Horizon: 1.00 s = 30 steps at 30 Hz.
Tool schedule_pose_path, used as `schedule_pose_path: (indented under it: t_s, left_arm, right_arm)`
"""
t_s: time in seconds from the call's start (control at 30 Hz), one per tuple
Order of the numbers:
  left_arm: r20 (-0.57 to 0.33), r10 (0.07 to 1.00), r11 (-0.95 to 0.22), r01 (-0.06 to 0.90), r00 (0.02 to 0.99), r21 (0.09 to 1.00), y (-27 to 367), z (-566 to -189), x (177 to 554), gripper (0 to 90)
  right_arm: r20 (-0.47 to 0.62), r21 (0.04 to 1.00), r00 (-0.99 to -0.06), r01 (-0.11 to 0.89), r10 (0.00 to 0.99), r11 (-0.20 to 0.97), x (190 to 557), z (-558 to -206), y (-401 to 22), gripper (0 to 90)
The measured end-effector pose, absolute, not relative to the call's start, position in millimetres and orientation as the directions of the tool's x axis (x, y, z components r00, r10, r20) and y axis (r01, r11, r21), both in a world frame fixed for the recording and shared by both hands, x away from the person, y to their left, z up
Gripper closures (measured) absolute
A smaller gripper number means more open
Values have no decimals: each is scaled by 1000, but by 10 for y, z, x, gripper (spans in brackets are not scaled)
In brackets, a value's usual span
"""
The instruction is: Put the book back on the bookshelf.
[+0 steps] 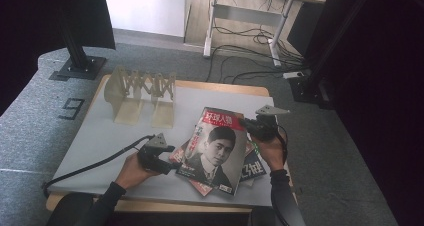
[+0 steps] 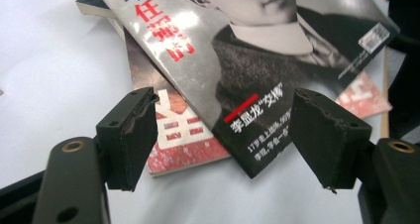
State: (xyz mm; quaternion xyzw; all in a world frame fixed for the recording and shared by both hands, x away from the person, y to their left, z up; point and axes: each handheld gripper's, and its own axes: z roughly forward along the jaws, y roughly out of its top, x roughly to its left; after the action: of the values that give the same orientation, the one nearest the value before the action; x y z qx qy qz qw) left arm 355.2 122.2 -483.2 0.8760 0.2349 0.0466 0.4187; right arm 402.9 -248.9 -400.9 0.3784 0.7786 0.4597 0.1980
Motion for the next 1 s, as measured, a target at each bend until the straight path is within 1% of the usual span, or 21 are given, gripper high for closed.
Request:
schedule_pose_path:
  t_s: [0.07, 0.23, 0.3, 0.6, 0.73, 1.0]
  left_arm:
    - [-75, 440, -571, 343, 895, 746, 1156, -4794, 3563, 263]
    - [-104, 435, -540, 352, 894, 765, 1101, -4699, 3687, 261]
    - [-101, 443, -539, 355, 891, 764, 1094, -4693, 3741, 262]
    - [-98, 428, -563, 349, 899, 749, 998, -4817, 3920, 275]
    - [-121, 423, -561, 364, 898, 743, 984, -4895, 4003, 276]
    - [-198, 363, -532, 377, 910, 758, 944, -4974, 4093, 294]
  right_arm:
    - [32, 870, -643, 394, 765, 296, 4003, -3978, -2489, 852]
    - [22, 883, -654, 367, 756, 291, 3928, -3884, -2471, 853]
    - [14, 887, -659, 356, 752, 295, 3895, -3842, -2465, 852]
    - [3, 903, -684, 315, 730, 291, 3795, -3694, -2431, 853]
    - [-10, 905, -695, 300, 719, 302, 3756, -3635, -2404, 853]
    - [-26, 913, -713, 269, 700, 308, 3713, -3584, -2361, 853]
